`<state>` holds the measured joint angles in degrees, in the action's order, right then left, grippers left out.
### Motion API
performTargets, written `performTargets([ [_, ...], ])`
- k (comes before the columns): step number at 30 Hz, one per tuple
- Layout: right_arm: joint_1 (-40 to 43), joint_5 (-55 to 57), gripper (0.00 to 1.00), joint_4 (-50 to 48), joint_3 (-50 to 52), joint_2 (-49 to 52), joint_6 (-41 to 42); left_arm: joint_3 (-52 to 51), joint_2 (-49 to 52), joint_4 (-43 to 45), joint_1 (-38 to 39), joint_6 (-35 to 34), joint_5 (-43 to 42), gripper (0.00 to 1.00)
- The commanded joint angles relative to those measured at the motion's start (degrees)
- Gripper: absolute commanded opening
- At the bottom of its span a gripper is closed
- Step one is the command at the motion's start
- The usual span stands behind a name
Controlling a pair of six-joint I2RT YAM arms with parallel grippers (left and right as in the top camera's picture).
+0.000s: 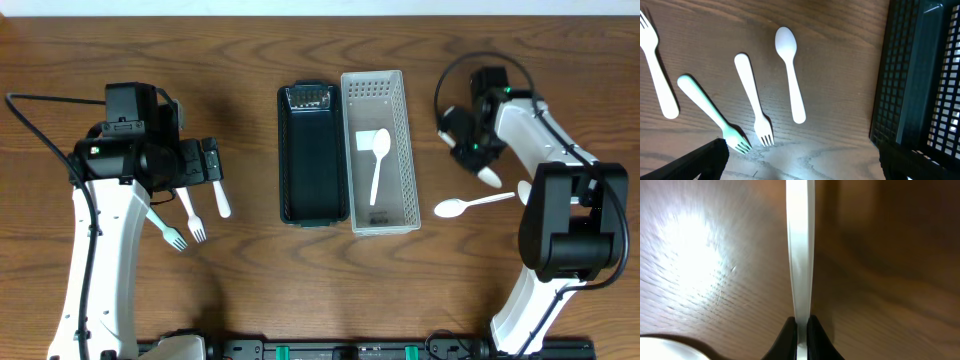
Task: Pack container
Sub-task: 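Close the right gripper on a second white spoon and lift, then lower the spoon into the white basket and release it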
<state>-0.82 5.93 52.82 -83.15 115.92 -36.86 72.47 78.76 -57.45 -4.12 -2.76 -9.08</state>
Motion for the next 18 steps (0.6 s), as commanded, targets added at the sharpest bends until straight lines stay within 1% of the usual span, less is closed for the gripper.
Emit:
performTargets([
  [1, -0.39, -0.15, 0.01, 3.13, -8.07, -0.42, 6.88, 1.09, 0.11, -0.13, -0.26, 0.63, -0.37, 0.98],
  [3, -1.16, -0.15, 0.01, 6.95, -13.68, -0.83, 7.80, 1.09, 0.11, -0.13, -0.26, 0.63, -0.37, 0.98],
  [5, -2.25, -0.20, 0.01, 9.77, -18.53, -0.98, 10.62, 1.09, 0.11, -0.13, -0.26, 0.63, -0.37, 0.98],
  [11, -8.59, -2.40, 0.01, 14.91, -31.63, -1.07, 31.74, 1.09, 0.11, -0.13, -0.26, 0.63, -0.37, 0.98],
  [14, -12.68, -5.49, 0.01, 15.34, -34.69, -1.07, 43.32, 1.09, 0.11, -0.13, -0.26, 0.63, -0.37, 0.98],
  [18, -17.38, -6.84, 0.01, 15.93, -34.88, -1.05, 56.24, 1.09, 0.11, -0.15, -0.26, 0.63, -0.37, 0.98],
])
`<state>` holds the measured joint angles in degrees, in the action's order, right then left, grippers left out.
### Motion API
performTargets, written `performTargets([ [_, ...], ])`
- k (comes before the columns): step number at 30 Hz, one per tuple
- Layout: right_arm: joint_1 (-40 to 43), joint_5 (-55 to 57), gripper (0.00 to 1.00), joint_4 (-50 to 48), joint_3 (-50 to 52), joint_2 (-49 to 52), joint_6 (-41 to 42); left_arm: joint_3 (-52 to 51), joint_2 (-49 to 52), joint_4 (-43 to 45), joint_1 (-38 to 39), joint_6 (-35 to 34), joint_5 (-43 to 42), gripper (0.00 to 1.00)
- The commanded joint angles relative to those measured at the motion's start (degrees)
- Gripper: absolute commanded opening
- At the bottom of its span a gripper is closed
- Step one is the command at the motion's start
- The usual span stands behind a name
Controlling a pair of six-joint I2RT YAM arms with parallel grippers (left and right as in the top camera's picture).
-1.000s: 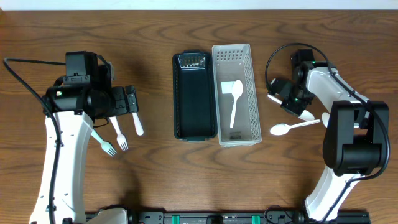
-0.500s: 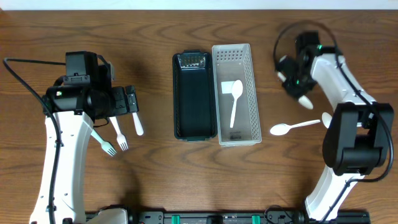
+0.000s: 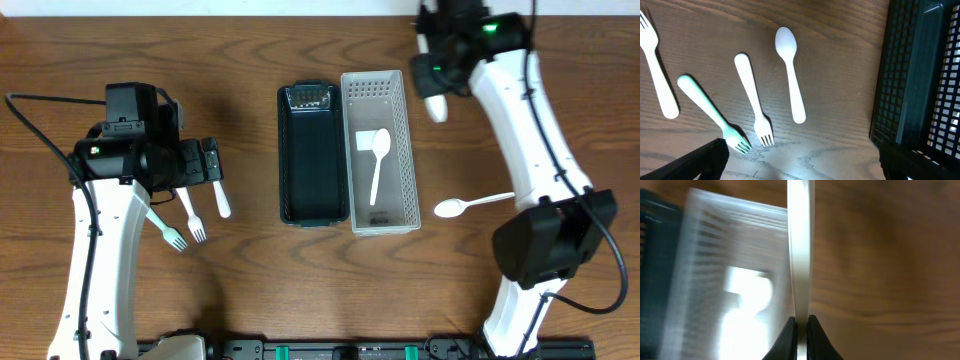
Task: Pack container
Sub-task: 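Lower the spoon into the white basket and release it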
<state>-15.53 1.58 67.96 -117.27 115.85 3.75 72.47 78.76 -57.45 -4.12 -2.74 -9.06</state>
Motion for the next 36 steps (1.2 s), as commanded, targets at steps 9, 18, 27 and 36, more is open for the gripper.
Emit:
performTargets([
  [9, -8.35, -0.26, 0.01, 2.49, 4.35, -0.74, 25.20, 1.09, 0.11, -0.15, -0.26, 0.61, -0.37, 0.98],
  [18, -9.22, -0.59, 0.01, -3.63, 21.29, -0.44, 24.09, 1.09, 0.11, -0.15, -0.26, 0.59, -0.39, 0.98],
  [27, -10.29, -1.03, 0.39, -6.12, 24.33, -0.46, 19.17, 1.09, 0.11, -0.20, -0.26, 0.59, -0.39, 0.98],
  [36, -8.24, 0.79, 0.32, -6.16, 14.71, -1.66, 13.14, 1.09, 0.11, -0.22, -0.26, 0.61, -0.39, 0.98],
])
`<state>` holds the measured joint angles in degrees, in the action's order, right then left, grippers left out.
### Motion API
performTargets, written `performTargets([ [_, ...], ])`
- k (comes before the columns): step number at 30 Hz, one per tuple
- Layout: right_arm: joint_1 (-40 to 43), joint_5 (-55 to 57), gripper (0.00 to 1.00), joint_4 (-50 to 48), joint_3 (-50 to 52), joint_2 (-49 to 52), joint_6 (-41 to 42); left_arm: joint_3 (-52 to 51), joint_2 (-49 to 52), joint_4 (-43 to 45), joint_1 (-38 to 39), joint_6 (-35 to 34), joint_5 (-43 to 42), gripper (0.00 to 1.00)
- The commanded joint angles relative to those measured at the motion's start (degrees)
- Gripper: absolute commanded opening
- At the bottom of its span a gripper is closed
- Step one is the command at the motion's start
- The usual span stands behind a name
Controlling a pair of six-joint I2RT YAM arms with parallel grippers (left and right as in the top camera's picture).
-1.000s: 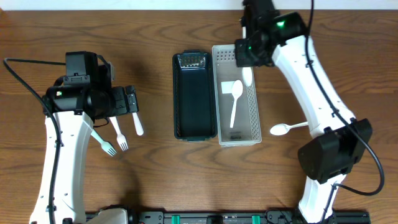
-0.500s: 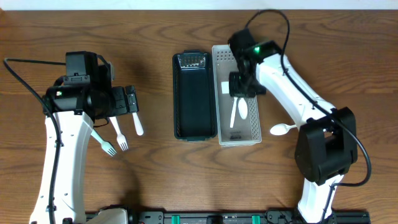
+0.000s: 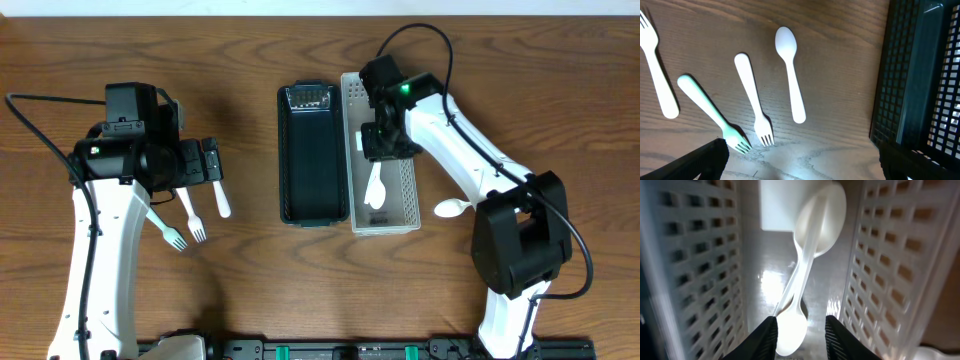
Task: Pack container
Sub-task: 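Lower the spoon into the white basket and release it, then return the right gripper to the right spoons and grasp one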
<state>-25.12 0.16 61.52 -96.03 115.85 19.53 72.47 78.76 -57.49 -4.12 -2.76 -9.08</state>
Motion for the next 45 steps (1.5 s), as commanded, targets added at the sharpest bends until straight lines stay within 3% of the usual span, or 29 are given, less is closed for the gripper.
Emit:
performTargets([
  [1, 2.40, 3.43, 0.30, 1.33, -9.49, -2.21, -2.19, 1.09, 0.11, -0.17, -0.26, 0.63, -0.37, 0.98],
  [5, 8.52, 8.33, 0.32, 6.73, -20.52, -5.05, 2.43, 1.09, 0.11, -0.33, -0.26, 0.63, -0.37, 0.98],
  [8, 15.72, 8.48, 0.50, 11.21, -25.99, -7.98, 5.29, 1.09, 0.11, -0.37, -0.26, 0.63, -0.37, 0.98],
  [11, 22.01, 7.80, 0.57, 15.04, -26.23, -10.29, 4.17, 1.09, 0.11, -0.37, -0.26, 0.63, -0.37, 0.98],
  [14, 26.75, 5.55, 0.59, 20.35, -26.14, -10.62, -7.37, 1.09, 0.11, -0.35, -0.26, 0.63, -0.37, 0.98],
  [17, 29.29, 2.69, 0.60, 25.75, -25.07, -10.62, -12.79, 1.09, 0.11, -0.33, -0.26, 0.63, -0.37, 0.98],
  [19, 29.55, 2.32, 0.61, 28.68, -24.24, -10.62, -16.44, 1.09, 0.11, -0.33, -0.26, 0.63, -0.37, 0.98],
  [22, 28.41, 1.81, 0.66, 30.60, -22.14, -10.64, -28.26, 1.09, 0.11, -0.31, -0.26, 0.63, -0.37, 0.98],
  [26, 27.34, -7.17, 0.75, 29.92, -18.32, -10.91, -39.82, 1.09, 0.11, -0.33, -0.26, 0.63, -0.35, 0.98],
  [31, 27.19, -8.59, 0.77, 28.70, -13.18, -11.08, -41.22, 1.09, 0.11, -0.33, -0.26, 0.63, -0.35, 0.98],
  [35, 27.17, -8.59, 0.78, 26.16, -6.08, -12.02, -38.32, 1.09, 0.11, -0.33, -0.26, 0.63, -0.37, 0.98],
  [39, 27.17, -8.50, 0.85, 22.67, 1.57, -14.10, -30.32, 0.98, 0.11, -0.33, -0.26, 0.68, -0.35, 0.98],
  [42, 27.17, -6.12, 0.88, 19.47, 6.64, -16.96, -16.52, 0.94, 0.11, -0.28, -0.26, 0.63, -0.35, 0.98],
  [45, 27.17, -4.00, 0.90, 19.06, 11.63, -21.09, 5.31, 0.94, 0.11, -0.31, -0.26, 0.61, -0.37, 0.98],
])
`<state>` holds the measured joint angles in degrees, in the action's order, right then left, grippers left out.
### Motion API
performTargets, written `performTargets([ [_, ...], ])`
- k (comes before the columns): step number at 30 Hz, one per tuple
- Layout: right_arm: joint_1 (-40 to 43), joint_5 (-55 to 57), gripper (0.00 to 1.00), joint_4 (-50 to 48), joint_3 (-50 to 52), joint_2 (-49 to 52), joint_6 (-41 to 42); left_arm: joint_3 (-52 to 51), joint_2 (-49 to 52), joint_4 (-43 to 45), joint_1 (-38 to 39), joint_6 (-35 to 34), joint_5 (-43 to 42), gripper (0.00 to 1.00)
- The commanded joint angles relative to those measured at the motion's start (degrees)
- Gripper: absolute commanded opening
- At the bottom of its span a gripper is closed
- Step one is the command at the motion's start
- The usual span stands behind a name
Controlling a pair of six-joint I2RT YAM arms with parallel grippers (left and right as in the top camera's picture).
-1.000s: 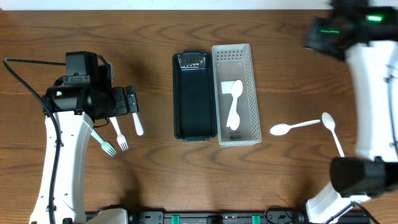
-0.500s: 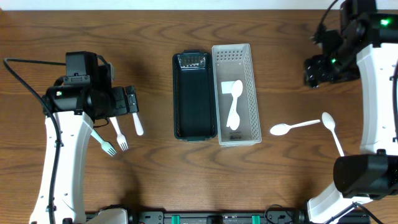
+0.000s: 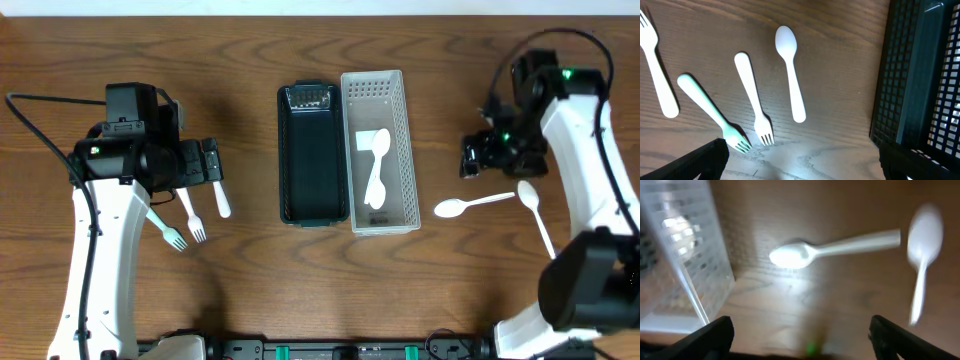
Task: Pack container
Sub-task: 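Return the right gripper to the right spoons and grasp one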
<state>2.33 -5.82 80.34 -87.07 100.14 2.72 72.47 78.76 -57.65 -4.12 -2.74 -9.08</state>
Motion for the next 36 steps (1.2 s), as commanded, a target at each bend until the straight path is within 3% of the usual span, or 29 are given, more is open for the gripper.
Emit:
performTargets([
  [1, -0.48, 1.09, 0.90, 0.26, 4.46, -6.73, 28.02, 0.94, 0.11, -0.15, -0.26, 0.59, -0.37, 0.98],
  [4, -2.08, 0.22, 0.99, -0.44, 9.84, -9.92, 42.18, 0.94, 0.11, -0.13, -0.26, 0.59, -0.37, 0.98],
  [7, -4.66, 0.44, 0.99, -3.89, 15.65, -11.56, 54.01, 0.94, 0.11, -0.11, -0.26, 0.57, -0.37, 0.98],
  [17, -7.85, 6.25, 0.99, -26.21, 30.84, -11.61, 75.21, 0.94, 0.11, -0.42, -0.26, 0.57, -0.39, 0.98],
  [36, -2.71, 4.87, 0.91, -32.68, 32.41, -4.57, 77.85, 0.90, 0.11, -1.33, -0.26, 0.59, -0.37, 0.98],
])
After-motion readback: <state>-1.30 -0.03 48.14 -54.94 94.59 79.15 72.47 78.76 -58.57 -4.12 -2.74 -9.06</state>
